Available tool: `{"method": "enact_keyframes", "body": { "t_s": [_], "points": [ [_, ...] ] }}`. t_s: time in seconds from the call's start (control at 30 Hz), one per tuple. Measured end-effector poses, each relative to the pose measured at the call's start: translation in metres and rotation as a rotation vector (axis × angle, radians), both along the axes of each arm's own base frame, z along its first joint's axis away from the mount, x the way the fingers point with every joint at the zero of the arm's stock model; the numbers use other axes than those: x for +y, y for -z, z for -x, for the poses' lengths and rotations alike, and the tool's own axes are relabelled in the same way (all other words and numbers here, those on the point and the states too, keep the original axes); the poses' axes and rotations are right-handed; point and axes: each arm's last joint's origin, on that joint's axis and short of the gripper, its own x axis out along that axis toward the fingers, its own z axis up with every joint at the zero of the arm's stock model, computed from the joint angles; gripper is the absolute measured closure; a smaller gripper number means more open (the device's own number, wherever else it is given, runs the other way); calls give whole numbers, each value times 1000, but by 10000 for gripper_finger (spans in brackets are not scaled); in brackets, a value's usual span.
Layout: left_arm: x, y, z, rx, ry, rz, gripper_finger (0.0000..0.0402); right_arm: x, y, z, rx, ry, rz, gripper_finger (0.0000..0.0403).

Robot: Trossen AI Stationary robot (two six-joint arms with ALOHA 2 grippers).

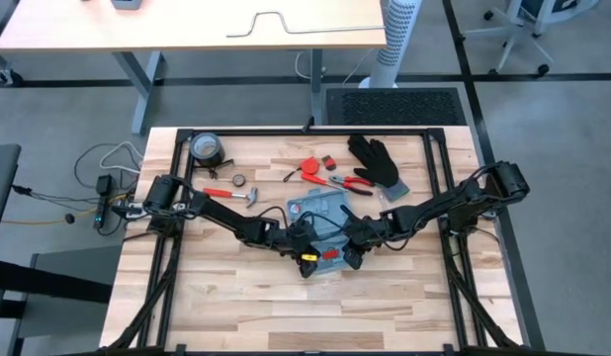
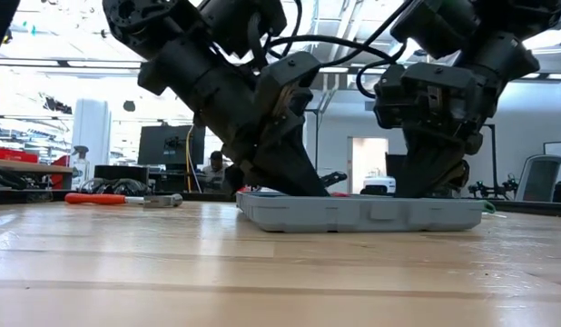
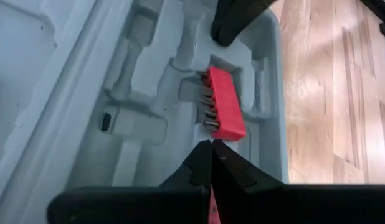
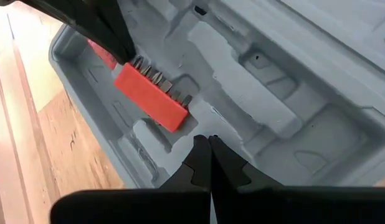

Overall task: Prefit tool cases
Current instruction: Put the orange terminal block into the gray toolbox

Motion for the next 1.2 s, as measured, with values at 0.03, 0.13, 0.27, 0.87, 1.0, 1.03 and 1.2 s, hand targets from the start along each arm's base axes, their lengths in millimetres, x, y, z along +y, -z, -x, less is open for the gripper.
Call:
{"method": "enact_keyframes", "body": {
  "t_s": [0.03, 0.13, 0.27, 0.87, 1.0, 1.03, 1.2],
  "points": [
    [2, 0, 0, 1, -2, 2, 402, 0, 0, 0, -2, 1, 0, 403],
    [4, 0, -1, 1, 5, 21, 402, 0, 0, 0, -5, 1, 0, 403],
    [1, -4, 1, 4, 10, 26, 402, 0, 0, -1, -6, 0, 0, 403],
    [7, -2, -2, -12, -29, 17, 401, 0, 0, 0, 1, 0, 1, 403],
    [10, -12, 7, 50, -49, -40, 401, 0, 0, 0, 6, 0, 2, 403],
    [10, -15, 8, 52, -51, -52, 402, 0, 0, 0, 6, -1, 2, 403],
    [5, -22, 8, 17, -15, -13, 402, 0, 0, 0, 5, -2, 1, 403]
  ]
}}
